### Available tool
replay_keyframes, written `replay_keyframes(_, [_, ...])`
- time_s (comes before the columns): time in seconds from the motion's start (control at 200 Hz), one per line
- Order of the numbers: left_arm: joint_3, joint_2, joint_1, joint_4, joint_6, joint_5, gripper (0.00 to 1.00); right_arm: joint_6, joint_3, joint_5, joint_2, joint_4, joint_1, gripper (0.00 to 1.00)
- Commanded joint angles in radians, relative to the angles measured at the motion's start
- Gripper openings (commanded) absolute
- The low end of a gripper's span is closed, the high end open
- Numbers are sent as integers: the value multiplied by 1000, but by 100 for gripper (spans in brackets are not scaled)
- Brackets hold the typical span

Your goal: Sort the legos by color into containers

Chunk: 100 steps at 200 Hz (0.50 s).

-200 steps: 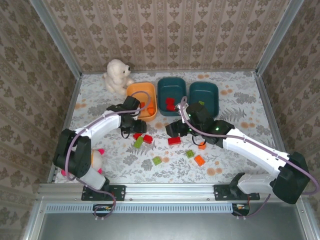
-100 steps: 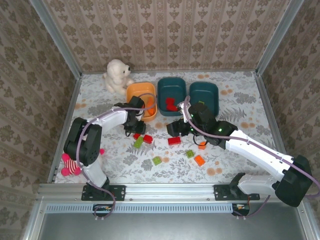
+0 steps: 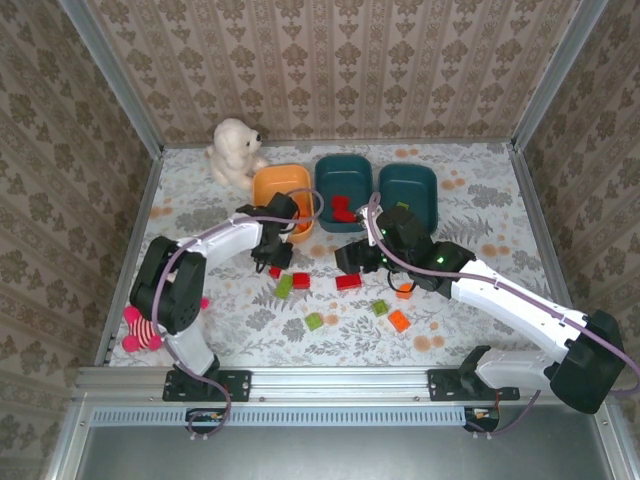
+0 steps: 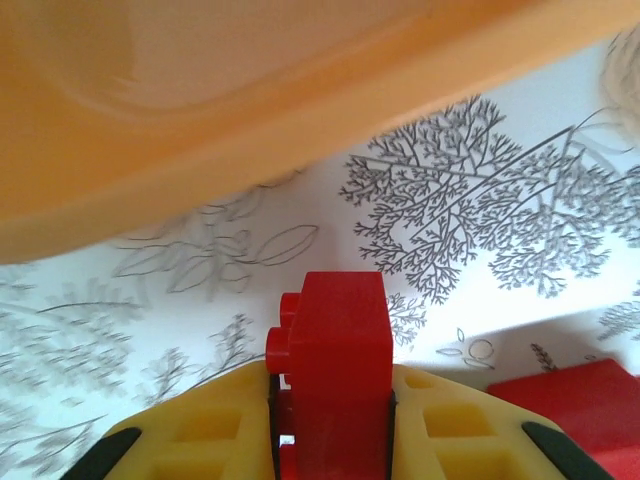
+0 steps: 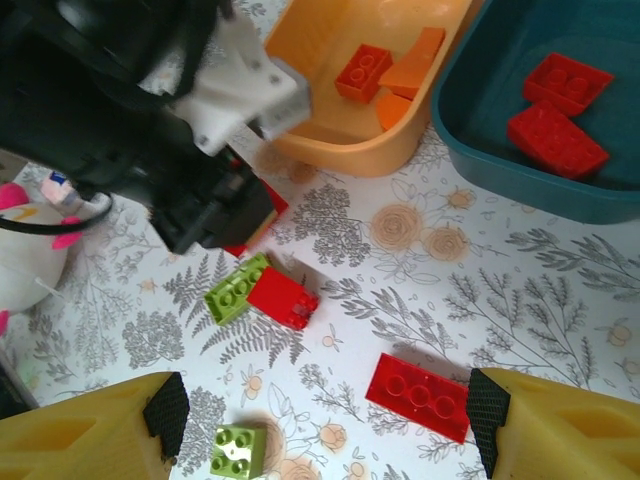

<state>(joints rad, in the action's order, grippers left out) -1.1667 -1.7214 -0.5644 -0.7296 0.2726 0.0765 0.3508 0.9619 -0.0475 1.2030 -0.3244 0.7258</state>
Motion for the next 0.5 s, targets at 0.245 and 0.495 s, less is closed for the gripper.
replay_keyframes(0.245, [-393, 1, -40, -37, 121, -116, 23, 55, -3, 271, -122, -57, -42, 82])
replay_keyframes(0.495, [-826, -368, -80, 6, 124, -215, 24, 143, -31, 221, -191, -55, -166, 82])
